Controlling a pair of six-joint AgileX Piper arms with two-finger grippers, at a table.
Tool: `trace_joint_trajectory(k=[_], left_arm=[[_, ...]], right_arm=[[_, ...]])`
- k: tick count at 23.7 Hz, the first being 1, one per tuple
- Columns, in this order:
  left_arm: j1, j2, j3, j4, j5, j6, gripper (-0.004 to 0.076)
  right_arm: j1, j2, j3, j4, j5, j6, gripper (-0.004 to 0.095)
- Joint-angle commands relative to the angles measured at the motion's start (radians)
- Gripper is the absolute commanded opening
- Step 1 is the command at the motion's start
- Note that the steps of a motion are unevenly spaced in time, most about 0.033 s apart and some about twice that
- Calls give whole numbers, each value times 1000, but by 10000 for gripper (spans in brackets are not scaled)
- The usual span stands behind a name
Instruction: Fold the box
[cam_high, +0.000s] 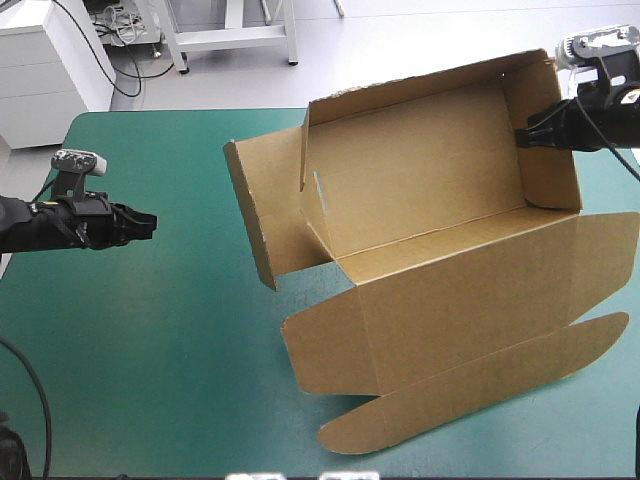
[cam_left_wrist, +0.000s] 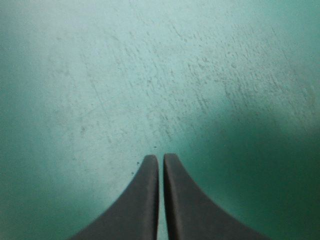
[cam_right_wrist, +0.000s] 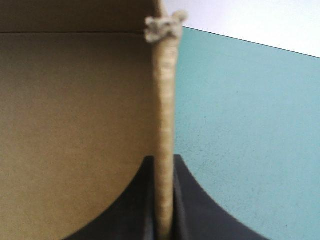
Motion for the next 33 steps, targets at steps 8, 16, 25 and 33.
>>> trace_joint_trajectory(k=[8, 16, 25, 33], left_arm=[[24, 257, -21, -388, 117, 145, 16], [-32, 312, -21, -570, 175, 288, 577], [-130, 274, -21, -639, 175, 292, 603], [-135, 156, -21, -701, 175, 284, 603]], right_arm=[[-9, -32, -32, 100, -54, 5, -22], [-9, -7, -32, 107, -64, 32, -22], [-9, -7, -32, 107, -77, 51, -22], [-9, -5, -32, 104, -97, 58, -22]])
